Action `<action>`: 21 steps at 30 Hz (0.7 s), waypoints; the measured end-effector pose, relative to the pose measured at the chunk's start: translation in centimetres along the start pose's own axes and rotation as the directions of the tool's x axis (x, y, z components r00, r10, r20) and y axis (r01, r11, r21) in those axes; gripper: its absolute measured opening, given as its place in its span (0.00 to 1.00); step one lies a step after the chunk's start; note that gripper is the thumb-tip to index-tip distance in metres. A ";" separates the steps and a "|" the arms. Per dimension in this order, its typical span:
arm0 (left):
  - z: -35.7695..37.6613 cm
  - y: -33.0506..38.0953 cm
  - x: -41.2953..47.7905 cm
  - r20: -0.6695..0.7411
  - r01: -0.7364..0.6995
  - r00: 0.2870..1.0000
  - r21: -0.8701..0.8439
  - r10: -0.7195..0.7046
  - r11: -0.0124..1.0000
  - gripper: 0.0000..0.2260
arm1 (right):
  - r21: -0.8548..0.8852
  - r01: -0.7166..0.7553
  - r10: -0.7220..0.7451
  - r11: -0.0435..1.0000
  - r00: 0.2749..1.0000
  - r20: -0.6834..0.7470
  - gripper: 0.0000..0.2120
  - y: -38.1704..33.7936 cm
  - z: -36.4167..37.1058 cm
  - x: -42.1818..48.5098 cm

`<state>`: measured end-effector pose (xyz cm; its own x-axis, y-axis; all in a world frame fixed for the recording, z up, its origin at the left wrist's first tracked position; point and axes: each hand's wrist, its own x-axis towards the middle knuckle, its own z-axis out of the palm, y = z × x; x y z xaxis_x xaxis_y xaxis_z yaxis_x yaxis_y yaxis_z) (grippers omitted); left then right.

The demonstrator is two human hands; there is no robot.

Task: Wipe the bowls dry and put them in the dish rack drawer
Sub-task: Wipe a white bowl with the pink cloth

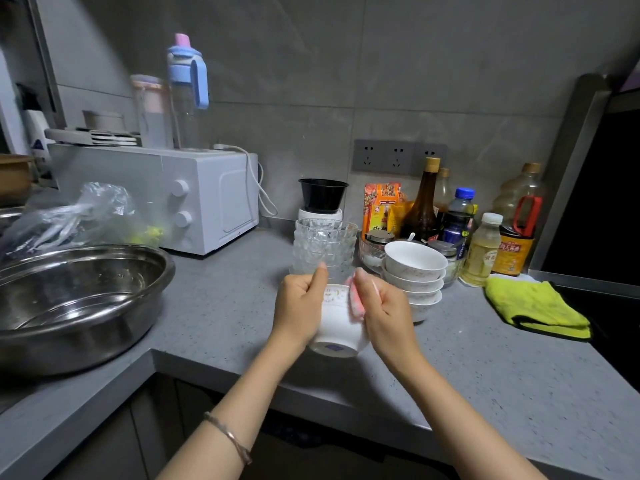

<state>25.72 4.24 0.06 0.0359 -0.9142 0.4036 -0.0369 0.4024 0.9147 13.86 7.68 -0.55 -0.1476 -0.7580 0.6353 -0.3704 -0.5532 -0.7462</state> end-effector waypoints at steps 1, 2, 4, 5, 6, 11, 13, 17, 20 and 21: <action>0.1 -0.1 0.0 -0.039 0.036 0.999 -0.052 -0.038 0.998 0.25 | -0.005 0.039 -0.039 0.999 0.999 -0.017 0.20 0.0 0.1 -0.5; 0.2 -0.2 0.0 -0.080 0.093 0.991 -0.116 -0.103 0.989 0.23 | -0.043 0.096 -0.097 0.994 0.995 -0.026 0.18 0.2 0.3 -1.1; 0.4 -0.2 0.1 -0.148 0.226 0.953 -0.234 -0.264 0.946 0.18 | -0.182 0.234 -0.233 0.955 0.972 0.023 0.19 0.8 0.6 -2.2; 0.5 -0.1 0.1 -0.163 0.269 0.934 -0.269 -0.319 0.925 0.17 | -0.285 0.297 -0.291 0.911 0.955 0.063 0.20 1.1 0.8 -2.8; 0.6 -0.2 0.1 -0.161 0.294 0.924 -0.278 -0.346 0.915 0.17 | -0.386 0.349 -0.338 0.854 0.936 0.100 0.21 1.3 1.0 -3.3; 0.8 0.0 -0.3 -0.090 0.283 0.945 -0.265 -0.316 0.922 0.16 | -0.521 0.436 -0.423 0.734 0.894 0.152 0.21 1.1 0.8 -2.6; 0.9 0.2 -0.3 -0.094 0.282 0.941 -0.318 -0.326 0.905 0.14 | -0.307 0.263 -0.266 0.915 0.963 0.031 0.20 -0.1 0.3 -1.6; 0.9 0.1 -0.2 -0.090 0.317 0.898 -0.546 -0.430 0.775 0.12 | 0.272 -0.174 0.195 0.946 0.979 -0.051 0.19 -1.1 0.6 -1.2; 1.3 -0.6 -0.4 -0.034 0.353 0.877 -0.631 -0.479 0.691 0.12 | 0.394 -0.294 0.364 0.871 0.924 -0.115 0.17 -1.0 0.9 -0.7; 1.4 -0.7 -0.5 -0.016 0.369 0.874 -0.630 -0.486 0.683 0.12 | 0.409 -0.315 0.396 0.856 0.909 -0.129 0.18 -1.0 0.8 -0.3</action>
<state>24.30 4.36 -0.87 0.0651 -0.9937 -0.0916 0.6176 -0.0320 0.7859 15.05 8.22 -0.15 -0.3995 -0.8637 0.3073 0.1045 -0.3760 -0.9207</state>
